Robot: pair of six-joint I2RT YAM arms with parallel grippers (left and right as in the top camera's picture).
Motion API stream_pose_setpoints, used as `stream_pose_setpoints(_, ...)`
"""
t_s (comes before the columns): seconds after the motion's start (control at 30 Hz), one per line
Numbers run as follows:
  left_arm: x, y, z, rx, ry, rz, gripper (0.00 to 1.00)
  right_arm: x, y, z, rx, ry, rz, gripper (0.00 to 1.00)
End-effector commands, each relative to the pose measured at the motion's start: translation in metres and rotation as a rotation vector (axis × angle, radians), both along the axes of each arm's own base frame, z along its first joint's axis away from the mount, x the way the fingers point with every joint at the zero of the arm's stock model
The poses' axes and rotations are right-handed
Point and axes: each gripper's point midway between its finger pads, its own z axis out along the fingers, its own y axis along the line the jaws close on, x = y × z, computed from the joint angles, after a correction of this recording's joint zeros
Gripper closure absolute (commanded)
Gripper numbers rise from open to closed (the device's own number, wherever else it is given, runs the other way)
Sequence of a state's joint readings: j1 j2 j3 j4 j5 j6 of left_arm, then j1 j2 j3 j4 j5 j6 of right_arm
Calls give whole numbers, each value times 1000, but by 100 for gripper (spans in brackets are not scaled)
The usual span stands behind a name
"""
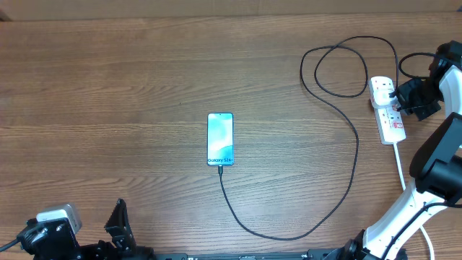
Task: Plug charger to phone and switch on socket
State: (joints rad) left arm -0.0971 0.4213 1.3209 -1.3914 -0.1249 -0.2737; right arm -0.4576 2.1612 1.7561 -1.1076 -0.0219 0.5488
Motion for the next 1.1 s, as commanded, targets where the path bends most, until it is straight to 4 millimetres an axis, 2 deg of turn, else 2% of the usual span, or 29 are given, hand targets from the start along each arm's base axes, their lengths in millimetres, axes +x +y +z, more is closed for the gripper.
stream_pose_setpoints(0.0,-2,3,0,9,-11,15,0,5,-4,1,-10,-13,3,96)
stream_pose_setpoints(0.57,-2,3,0,9,-11,15,0,11,-5,0,-15,-40,7,96)
stream_pose_setpoints(0.83,-2,3,0,9,-11,15,0,14,4,-14,44,-39,25,96)
stream_pose_setpoints(1.07,-2,3,0,9,-11,15,0,17,4,-15,49,-49,34,96)
